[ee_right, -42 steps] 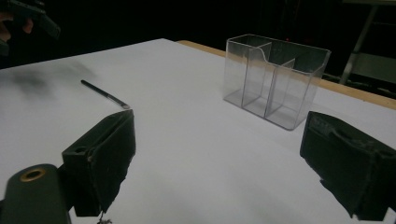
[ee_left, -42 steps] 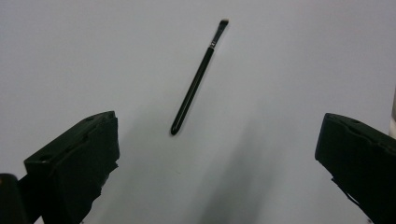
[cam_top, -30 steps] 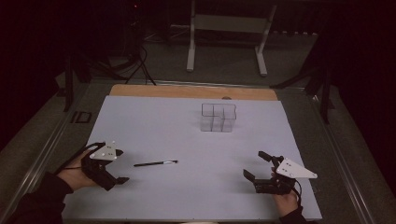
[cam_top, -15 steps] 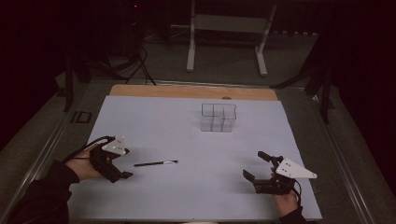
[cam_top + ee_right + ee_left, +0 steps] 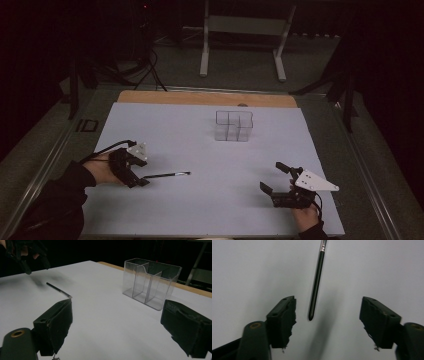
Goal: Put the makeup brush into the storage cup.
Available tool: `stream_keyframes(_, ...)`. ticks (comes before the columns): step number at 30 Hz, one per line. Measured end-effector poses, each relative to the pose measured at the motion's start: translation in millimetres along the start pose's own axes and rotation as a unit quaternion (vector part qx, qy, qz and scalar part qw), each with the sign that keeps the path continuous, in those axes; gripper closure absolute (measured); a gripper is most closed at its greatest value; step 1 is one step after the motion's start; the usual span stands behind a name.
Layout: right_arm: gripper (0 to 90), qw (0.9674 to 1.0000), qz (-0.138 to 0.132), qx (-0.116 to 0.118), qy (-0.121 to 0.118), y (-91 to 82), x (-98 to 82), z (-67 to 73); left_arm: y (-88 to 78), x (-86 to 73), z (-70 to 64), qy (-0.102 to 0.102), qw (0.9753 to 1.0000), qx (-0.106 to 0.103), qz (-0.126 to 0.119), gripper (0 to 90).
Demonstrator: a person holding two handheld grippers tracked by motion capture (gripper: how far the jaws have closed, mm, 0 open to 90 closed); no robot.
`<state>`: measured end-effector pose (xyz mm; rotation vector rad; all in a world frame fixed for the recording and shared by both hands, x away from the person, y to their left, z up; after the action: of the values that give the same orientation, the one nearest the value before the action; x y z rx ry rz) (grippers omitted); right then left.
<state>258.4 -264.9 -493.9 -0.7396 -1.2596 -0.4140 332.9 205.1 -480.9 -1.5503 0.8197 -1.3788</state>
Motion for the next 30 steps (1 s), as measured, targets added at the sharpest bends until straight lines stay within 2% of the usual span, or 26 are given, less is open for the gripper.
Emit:
stream_keyframes(5, 10.6, 1.0, 0.0, 0.0, 0.0, -0.2, 0.0, -0.2, 1.2, 3.9, 3.1, 0.009, 1.0, 0.002, 0.003, 35.6)
stream_keyframes(6, 10.6, 1.0, 0.0, 0.0, 0.0, -0.2, 0.0, -0.2, 3.8, 6.6, 4.7, 0.015, 0.9998, 0.005, 0.014, 35.6)
stream_keyframes(10, 10.6, 1.0, 0.0, 0.0, 0.0, -0.4, 0.0, 0.0, 10.6, 10.5, 7.3, 0.023, 0.999, 0.004, 0.037, 44.6)
stream_keyframes(12, 10.6, 1.0, 0.0, 0.0, 0.0, -0.4, 0.0, 0.0, 14.1, 12.7, 8.1, 0.02, 0.9991, 0.001, 0.037, 48.6)
stream_keyframes(14, 10.6, 1.0, 0.0, 0.0, -0.001, -0.4, 0.0, 0.0, 17.4, 14.9, 8.4, 0.025, 0.9987, 0.005, 0.044, 48.6)
stream_keyframes(22, 10.6, 1.0, -0.001, 0.002, 0.0, -0.8, 0.0, -0.3, 30.1, 19.7, 8.5, 0.042, 0.996, 0.003, 0.079, 54.7)
stream_keyframes(24, 10.6, 1.0, -0.001, 0.002, 0.0, -0.8, 0.0, -0.3, 32.5, 20.0, 9.0, 0.048, 0.9952, 0.011, 0.085, 56.9)
stream_keyframes(27, 10.7, 1.0, -0.001, 0.002, 0.0, -0.8, -0.1, -0.4, 37.8, 20.4, 8.5, 0.052, 0.9948, 0.008, 0.088, 58.7)
stream_keyframes(29, 10.6, 1.0, -0.001, 0.002, 0.001, -0.8, -0.2, -0.7, 42.4, 19.4, 9.1, 0.063, 0.9929, 0.006, 0.101, 61.0)
stream_keyframes(30, 10.6, 1.0, -0.001, 0.002, 0.001, -0.8, -0.2, -0.7, 42.4, 19.4, 9.1, 0.063, 0.9929, 0.006, 0.101, 63.5)
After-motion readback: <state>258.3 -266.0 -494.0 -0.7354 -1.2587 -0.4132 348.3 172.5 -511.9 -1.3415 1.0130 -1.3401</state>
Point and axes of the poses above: each handheld gripper's, and its own axes: y roughly forward along the jaws, x roughly out of its top, z roughly to its left, the point moved 3 cm from there along y, roughly forward along the jaws, and after that the axes turned 6 degrees about y, right-handed, at the moved point
